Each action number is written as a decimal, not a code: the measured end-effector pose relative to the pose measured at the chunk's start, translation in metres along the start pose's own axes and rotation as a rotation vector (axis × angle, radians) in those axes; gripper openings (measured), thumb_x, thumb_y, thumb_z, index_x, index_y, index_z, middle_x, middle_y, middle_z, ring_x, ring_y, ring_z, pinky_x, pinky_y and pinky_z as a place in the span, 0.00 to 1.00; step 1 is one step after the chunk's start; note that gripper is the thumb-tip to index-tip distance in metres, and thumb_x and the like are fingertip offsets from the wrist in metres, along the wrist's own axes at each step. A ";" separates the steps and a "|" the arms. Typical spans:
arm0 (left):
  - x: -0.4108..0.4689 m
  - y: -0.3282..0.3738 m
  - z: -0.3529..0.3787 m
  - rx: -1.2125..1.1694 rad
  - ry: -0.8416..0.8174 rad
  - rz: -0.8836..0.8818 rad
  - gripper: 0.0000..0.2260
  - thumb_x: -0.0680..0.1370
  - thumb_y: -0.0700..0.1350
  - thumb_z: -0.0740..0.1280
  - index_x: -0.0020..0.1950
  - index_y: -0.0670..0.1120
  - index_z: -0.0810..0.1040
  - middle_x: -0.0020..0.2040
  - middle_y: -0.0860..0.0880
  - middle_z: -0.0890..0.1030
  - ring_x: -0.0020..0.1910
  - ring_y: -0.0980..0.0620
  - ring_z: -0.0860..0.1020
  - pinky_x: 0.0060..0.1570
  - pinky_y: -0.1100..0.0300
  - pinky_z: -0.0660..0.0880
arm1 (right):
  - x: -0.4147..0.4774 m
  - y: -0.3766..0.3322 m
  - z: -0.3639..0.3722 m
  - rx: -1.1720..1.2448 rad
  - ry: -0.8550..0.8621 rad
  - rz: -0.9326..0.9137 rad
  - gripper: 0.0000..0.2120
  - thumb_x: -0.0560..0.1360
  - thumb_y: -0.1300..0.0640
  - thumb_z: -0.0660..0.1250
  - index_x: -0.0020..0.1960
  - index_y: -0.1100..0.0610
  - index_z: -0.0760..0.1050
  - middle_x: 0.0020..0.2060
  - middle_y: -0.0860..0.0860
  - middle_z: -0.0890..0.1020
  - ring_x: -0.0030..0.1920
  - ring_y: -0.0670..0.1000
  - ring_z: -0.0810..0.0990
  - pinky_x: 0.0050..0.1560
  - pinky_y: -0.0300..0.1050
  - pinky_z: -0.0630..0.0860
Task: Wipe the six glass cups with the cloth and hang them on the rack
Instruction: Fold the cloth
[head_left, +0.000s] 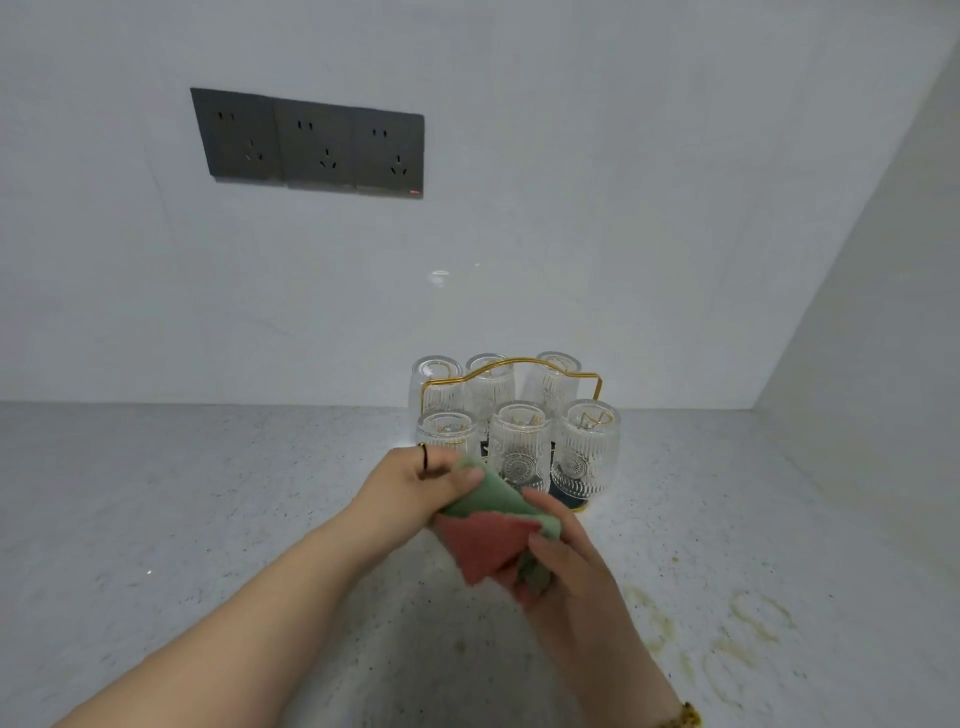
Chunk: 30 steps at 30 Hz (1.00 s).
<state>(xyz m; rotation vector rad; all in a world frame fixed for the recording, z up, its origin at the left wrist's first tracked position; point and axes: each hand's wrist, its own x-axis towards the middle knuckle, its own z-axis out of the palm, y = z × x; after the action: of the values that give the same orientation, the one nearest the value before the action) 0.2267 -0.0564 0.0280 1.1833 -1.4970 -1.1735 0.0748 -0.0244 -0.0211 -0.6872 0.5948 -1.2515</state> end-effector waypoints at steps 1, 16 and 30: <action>-0.004 0.002 -0.002 -0.007 0.020 0.007 0.10 0.74 0.38 0.66 0.34 0.45 0.79 0.27 0.53 0.81 0.27 0.58 0.77 0.32 0.66 0.74 | -0.003 -0.002 0.001 -0.039 -0.007 -0.007 0.27 0.42 0.59 0.80 0.41 0.55 0.83 0.37 0.57 0.82 0.34 0.53 0.80 0.33 0.43 0.78; -0.021 0.008 0.023 -0.218 -0.106 0.012 0.09 0.74 0.40 0.65 0.34 0.47 0.81 0.28 0.52 0.82 0.28 0.59 0.79 0.28 0.69 0.75 | -0.051 -0.015 -0.001 -0.663 0.261 -0.039 0.07 0.74 0.65 0.62 0.43 0.54 0.76 0.43 0.56 0.81 0.47 0.58 0.80 0.48 0.51 0.77; -0.010 -0.048 0.199 -0.421 -0.107 -0.466 0.08 0.75 0.32 0.62 0.50 0.43 0.75 0.43 0.45 0.81 0.41 0.48 0.80 0.40 0.58 0.79 | -0.095 -0.086 -0.143 -0.451 0.447 0.084 0.11 0.74 0.69 0.61 0.55 0.62 0.74 0.50 0.59 0.81 0.49 0.57 0.81 0.45 0.46 0.81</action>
<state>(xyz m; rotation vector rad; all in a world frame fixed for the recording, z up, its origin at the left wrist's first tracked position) 0.0429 -0.0215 -0.0547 1.2164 -0.9934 -1.7859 -0.1063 0.0340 -0.0483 -0.7447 1.2886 -1.2076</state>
